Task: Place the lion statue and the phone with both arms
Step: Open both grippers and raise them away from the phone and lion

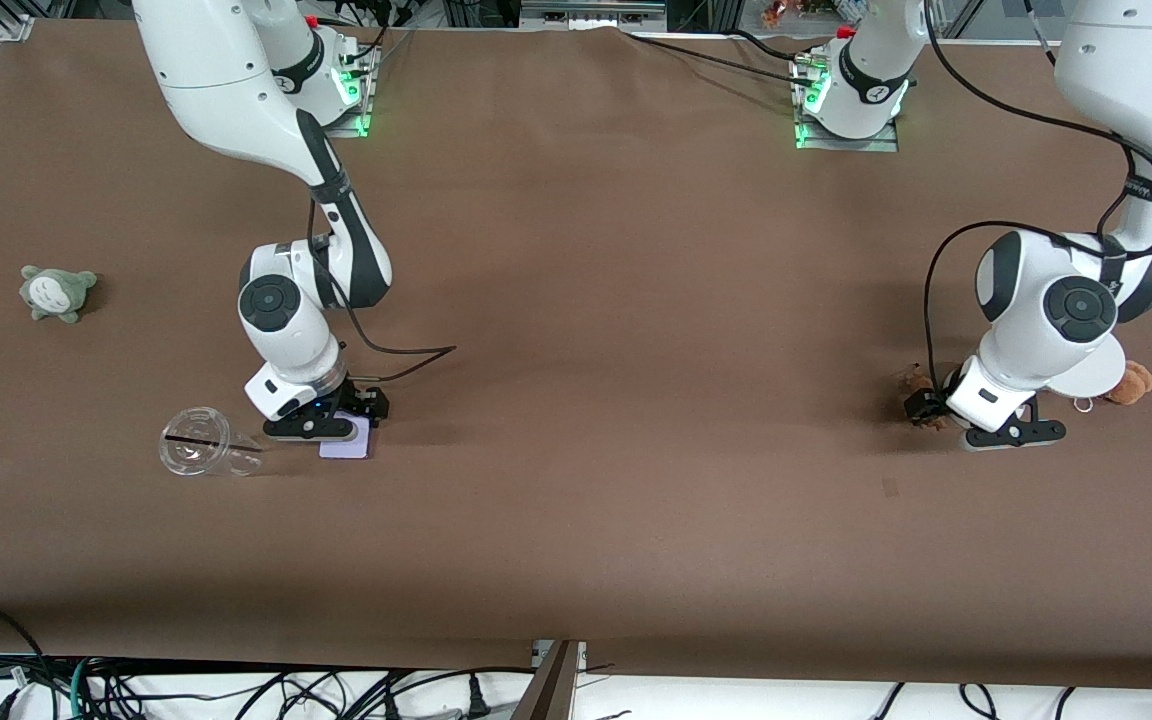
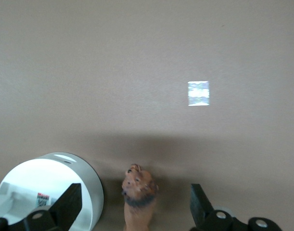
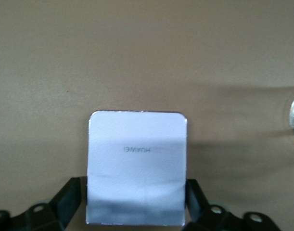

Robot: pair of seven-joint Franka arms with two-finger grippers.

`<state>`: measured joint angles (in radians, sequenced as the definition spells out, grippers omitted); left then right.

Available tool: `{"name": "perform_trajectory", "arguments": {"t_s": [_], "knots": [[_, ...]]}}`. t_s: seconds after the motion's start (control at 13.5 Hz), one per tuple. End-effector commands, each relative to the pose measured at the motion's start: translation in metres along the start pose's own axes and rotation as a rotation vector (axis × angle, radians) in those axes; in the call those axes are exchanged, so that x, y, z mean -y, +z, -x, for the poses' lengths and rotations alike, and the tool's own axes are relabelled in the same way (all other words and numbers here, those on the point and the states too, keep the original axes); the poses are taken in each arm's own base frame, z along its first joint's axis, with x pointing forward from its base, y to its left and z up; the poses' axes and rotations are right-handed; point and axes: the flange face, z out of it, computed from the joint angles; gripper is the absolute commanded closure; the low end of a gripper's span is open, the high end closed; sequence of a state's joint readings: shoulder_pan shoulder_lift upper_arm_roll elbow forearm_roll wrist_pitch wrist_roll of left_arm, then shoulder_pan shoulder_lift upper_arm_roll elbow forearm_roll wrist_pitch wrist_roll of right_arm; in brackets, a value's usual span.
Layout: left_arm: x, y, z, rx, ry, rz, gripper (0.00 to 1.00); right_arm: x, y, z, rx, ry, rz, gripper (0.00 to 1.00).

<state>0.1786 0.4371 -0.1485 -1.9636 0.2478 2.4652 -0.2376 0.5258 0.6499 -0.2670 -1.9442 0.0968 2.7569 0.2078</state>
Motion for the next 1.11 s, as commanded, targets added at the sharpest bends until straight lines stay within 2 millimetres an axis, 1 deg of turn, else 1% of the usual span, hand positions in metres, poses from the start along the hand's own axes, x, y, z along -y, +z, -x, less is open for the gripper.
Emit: {"name": "perform_trajectory", "arguments": {"t_s": [0.0, 0.07, 0.15, 0.22, 0.3, 0.45, 0.59, 0.67, 0.82, 0.89, 0.97, 1.04], "knots": [[-0.014, -0.034, -0.009, 0.029, -0.004, -0.008, 0.0, -0.001, -0.006, 0.002, 0.007, -0.042, -0.02, 0.01], [-0.023, -0.046, -0.014, 0.05, -0.017, 0.005, 0.0, 0.0, -0.009, 0.001, 0.008, -0.051, -0.022, 0.01], [-0.026, -0.057, -0.018, 0.078, -0.038, 0.007, 0.0, 0.0, -0.016, -0.002, 0.019, -0.05, -0.024, 0.01], [-0.034, -0.072, -0.022, 0.092, -0.034, 0.005, 0.0, 0.001, -0.025, -0.006, 0.032, -0.049, -0.028, 0.01], [-0.037, -0.091, -0.029, 0.102, -0.034, 0.0, 0.0, 0.003, -0.034, -0.009, 0.045, -0.048, -0.033, 0.01], [-0.036, -0.134, -0.043, 0.123, -0.049, 0.006, 0.0, 0.004, -0.06, -0.016, 0.046, -0.042, -0.047, 0.01], [-0.029, -0.183, -0.056, 0.13, -0.078, 0.03, 0.0, 0.006, -0.083, -0.018, 0.056, -0.036, -0.064, 0.01], [-0.024, -0.209, -0.061, 0.132, -0.096, 0.051, 0.0, 0.005, -0.103, -0.02, 0.052, -0.033, -0.076, 0.01], [-0.013, -0.259, -0.066, 0.132, -0.118, 0.071, 0.0, 0.005, -0.149, -0.019, 0.104, -0.022, -0.098, 0.01], [-0.01, -0.277, -0.067, 0.12, -0.121, 0.074, 0.0, 0.003, -0.175, -0.018, 0.126, -0.022, -0.111, 0.01], [-0.009, -0.288, -0.067, 0.113, -0.121, 0.076, 0.0, -0.001, -0.205, -0.015, 0.149, -0.018, -0.126, 0.01], [-0.007, -0.295, -0.067, 0.113, -0.122, 0.076, 0.0, -0.01, -0.236, -0.01, 0.173, -0.008, -0.137, 0.01]]}}
